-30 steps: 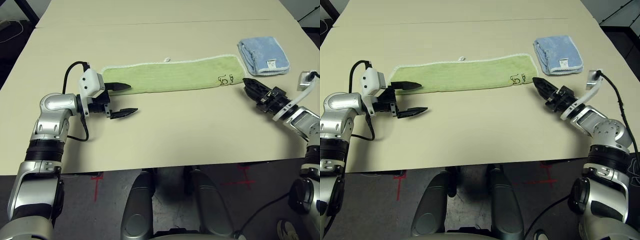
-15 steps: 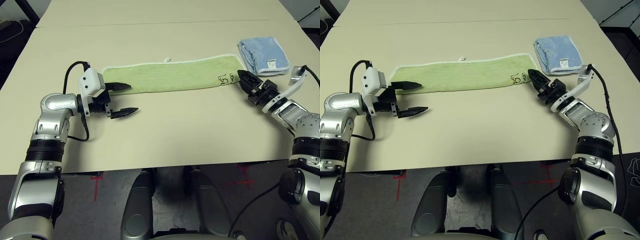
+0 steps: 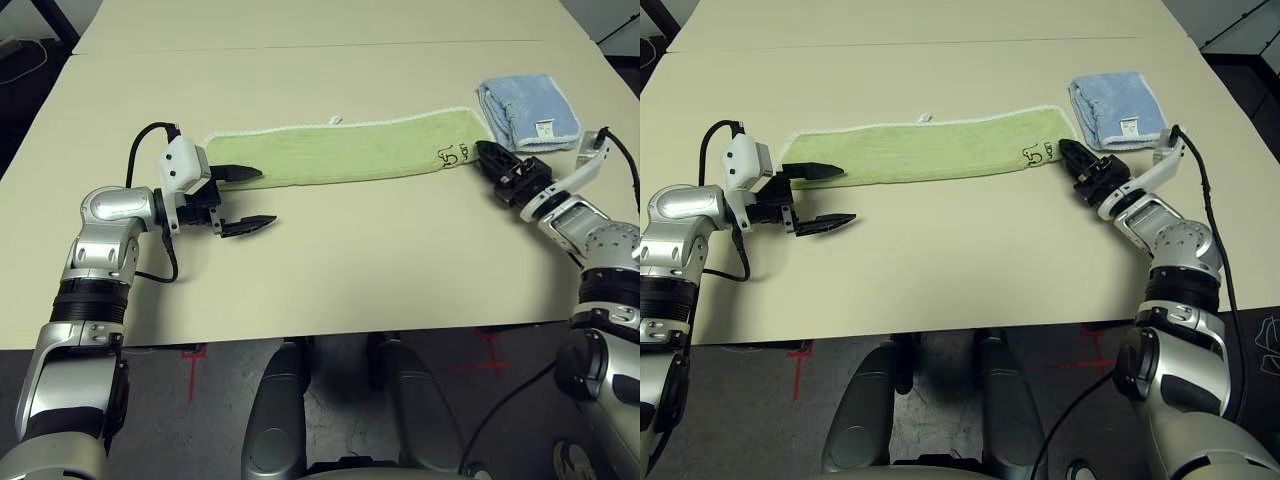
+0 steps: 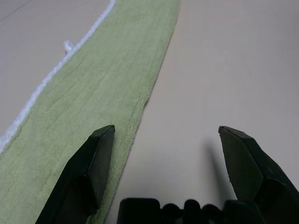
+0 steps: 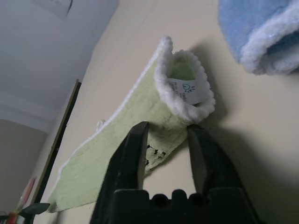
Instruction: Fold the towel and set it aside.
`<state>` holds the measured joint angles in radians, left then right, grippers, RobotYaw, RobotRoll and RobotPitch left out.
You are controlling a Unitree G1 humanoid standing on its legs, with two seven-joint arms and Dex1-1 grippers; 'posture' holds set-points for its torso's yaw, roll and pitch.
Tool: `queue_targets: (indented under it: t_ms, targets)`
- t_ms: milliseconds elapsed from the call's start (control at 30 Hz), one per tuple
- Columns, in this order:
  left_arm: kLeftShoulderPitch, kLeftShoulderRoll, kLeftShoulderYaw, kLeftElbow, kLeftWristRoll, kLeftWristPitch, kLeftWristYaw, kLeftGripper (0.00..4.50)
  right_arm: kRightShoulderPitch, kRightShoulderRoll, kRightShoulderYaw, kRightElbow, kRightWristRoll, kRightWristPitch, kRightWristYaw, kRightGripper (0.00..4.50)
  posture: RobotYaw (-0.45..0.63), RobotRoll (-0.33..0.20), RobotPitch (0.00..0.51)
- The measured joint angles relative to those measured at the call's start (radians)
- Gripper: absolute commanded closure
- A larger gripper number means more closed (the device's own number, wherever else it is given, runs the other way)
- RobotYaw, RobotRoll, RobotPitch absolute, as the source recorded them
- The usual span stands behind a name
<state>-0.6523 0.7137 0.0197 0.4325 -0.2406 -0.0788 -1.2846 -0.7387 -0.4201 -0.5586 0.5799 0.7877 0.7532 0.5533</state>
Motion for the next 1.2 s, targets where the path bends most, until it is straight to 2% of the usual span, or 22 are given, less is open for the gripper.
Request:
queue_targets:
  t_ms: [67, 100, 500, 867, 1200]
  targets:
    - [0.000, 0.000, 0.000, 0.000, 0.000, 0.000, -0.002, 0.00, 0.000, 0.000, 0.000, -0.012, 0.008, 0.001, 0.000, 4.40, 0.00, 0.000, 0.273]
    - [0.000, 0.000, 0.000, 0.000, 0.000, 0.000, -0.003, 0.00, 0.000, 0.000, 0.000, -0.020, 0.010, 0.001, -0.001, 4.46, 0.00, 0.000, 0.273]
    - [0.000, 0.003, 0.000, 0.000, 0.000, 0.012, -0.008, 0.00, 0.015, 0.000, -0.003, -0.045, 0.026, 0.019, -0.022, 4.46, -0.01, 0.000, 0.273]
    - [0.000, 0.004, -0.001, -0.001, 0.001, 0.015, -0.009, 0.00, 0.094, -0.012, -0.020, -0.147, 0.077, 0.081, -0.056, 4.46, -0.01, 0.000, 0.270]
    - [0.000, 0.004, -0.002, -0.001, 0.001, 0.016, -0.010, 0.00, 0.107, -0.032, -0.020, -0.151, 0.092, 0.095, -0.060, 4.46, -0.01, 0.000, 0.269]
